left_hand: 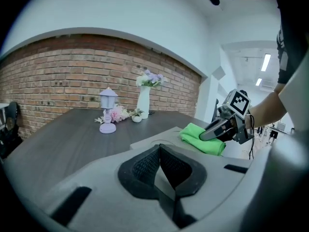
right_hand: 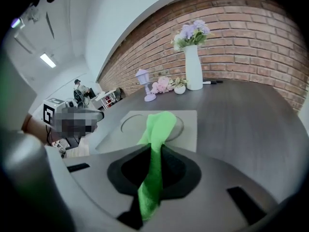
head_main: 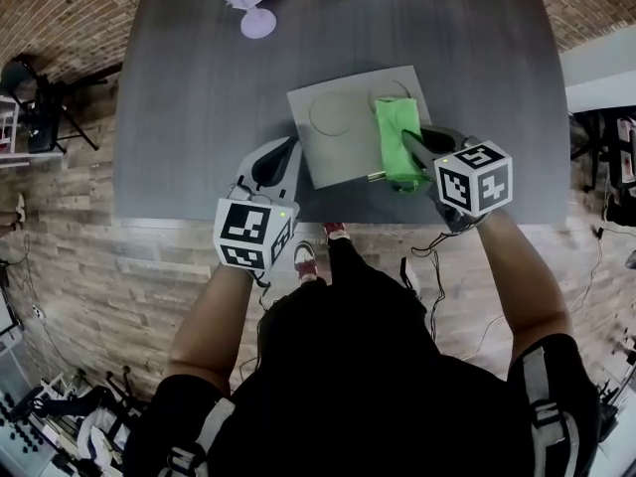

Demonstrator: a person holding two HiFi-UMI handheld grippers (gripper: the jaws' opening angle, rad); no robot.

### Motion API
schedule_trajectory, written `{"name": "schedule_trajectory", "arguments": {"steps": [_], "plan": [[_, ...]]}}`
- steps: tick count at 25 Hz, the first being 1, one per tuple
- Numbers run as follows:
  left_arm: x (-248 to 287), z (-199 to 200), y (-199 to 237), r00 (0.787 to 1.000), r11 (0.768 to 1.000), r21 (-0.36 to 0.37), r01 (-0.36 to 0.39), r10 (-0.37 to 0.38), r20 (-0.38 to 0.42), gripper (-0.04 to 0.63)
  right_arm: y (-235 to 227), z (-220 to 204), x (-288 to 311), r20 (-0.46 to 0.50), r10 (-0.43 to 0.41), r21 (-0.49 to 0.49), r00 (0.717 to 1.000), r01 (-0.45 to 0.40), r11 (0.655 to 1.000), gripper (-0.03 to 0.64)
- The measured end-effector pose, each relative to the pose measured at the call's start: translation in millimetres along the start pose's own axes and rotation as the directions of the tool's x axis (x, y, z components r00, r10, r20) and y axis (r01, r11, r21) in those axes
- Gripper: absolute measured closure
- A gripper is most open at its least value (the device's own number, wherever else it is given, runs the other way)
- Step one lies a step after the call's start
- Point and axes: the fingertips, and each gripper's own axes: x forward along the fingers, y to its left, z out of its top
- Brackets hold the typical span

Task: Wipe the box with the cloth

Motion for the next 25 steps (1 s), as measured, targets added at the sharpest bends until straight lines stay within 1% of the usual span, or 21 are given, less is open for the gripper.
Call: {"name": "schedule_trajectory", "arguments": {"steps": [6,12,15,19,25], "plan": [[21.2,7.6,-8.6,1.0,0.999,0.027,0.022,-0.021,-0.023,0.586,-57.8,-6.8,-27.6,0.019,-0.085,0.035,0.996,0.084,0.996,0.58],[31.7,10.9,-19.0,0.998,0.997,0.056,0.049,-0.046,-0.045,0.586,-90.4,-9.9,-45.1,0.029,-0.148,0.056,0.989,0.146,0.988,0.58],[31.3,14.5,-17.0,0.998,0.996,0.068,0.056,-0.053,-0.044,0.586,-94.5,-8.2,-48.8,0.04,-0.171,0.066,0.984,0.168,0.984,0.58],[18.4,23.3,-18.6,0.998,0.995,0.079,0.058,-0.057,-0.021,0.586,-90.6,0.2,-61.7,0.067,-0.203,0.073,0.977,0.198,0.978,0.58],[-26.7,52.0,-0.2,0.998,0.993,0.115,0.009,-0.016,0.057,0.586,-62.7,41.0,-83.2,0.166,-0.231,0.051,0.959,0.226,0.973,0.58]]}}
